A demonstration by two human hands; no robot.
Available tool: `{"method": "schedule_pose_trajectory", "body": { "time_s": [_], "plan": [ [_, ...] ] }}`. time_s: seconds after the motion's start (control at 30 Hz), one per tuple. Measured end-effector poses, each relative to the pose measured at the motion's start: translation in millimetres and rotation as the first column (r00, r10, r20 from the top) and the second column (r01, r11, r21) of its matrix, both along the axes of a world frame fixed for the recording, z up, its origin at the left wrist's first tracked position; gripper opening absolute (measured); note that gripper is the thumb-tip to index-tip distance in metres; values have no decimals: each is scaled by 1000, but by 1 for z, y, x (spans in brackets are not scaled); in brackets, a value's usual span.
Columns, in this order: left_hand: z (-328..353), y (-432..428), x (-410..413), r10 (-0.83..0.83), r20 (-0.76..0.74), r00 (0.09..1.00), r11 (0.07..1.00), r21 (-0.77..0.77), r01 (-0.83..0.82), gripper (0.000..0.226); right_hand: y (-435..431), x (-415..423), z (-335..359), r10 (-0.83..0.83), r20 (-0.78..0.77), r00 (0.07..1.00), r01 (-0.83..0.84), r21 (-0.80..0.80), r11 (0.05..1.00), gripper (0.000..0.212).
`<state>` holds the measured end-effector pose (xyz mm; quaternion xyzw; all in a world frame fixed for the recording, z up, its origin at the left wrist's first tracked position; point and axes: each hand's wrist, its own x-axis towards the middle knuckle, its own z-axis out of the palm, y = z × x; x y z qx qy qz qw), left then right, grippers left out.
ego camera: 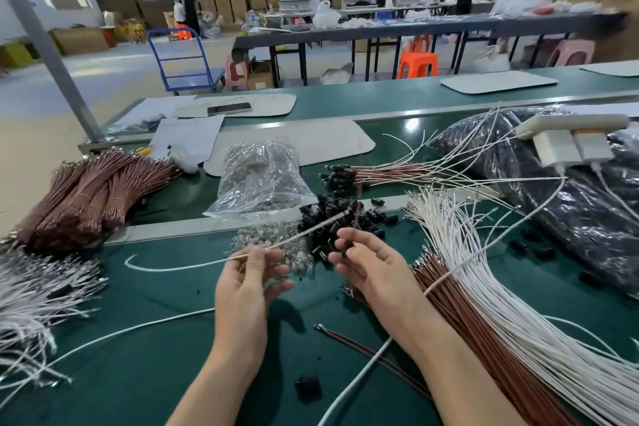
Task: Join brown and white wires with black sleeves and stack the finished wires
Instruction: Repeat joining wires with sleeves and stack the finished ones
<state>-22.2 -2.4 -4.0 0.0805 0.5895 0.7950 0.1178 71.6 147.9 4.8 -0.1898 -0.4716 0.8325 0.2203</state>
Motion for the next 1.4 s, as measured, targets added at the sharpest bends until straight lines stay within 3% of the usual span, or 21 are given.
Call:
{"method": "schedule_pose_trajectory", "body": {
  "time_s": [0.17,0.43,0.9,1.07,1.23,1.4],
  "plan": [
    [2,-3,-4,23,81,996,998,52,-27,22,21,9,6,-158,-123,980,125,-242,962,23],
    [-3,1,5,-29,-136,990,996,-91,17,18,22,17,11,-150,-249,957,38,-403,914,33],
    [-5,-2,1,-24,-108,994,1000,-11,23,12,7,10,12,-84,-242,967,-15,-383,924,28],
    [-2,-1,4,-70,-114,991,998,-5,70,26,5,6,9,-88,-237,967,-3,-357,934,34],
    [0,-1,8,-152,-166,974,988,-45,147,13,-4,2,6,-29,-200,979,-24,-257,966,36],
    [0,-3,10,-171,-188,967,984,-87,157,23,-14,-2,4,14,-123,992,-26,-96,995,26]
  ]
}}
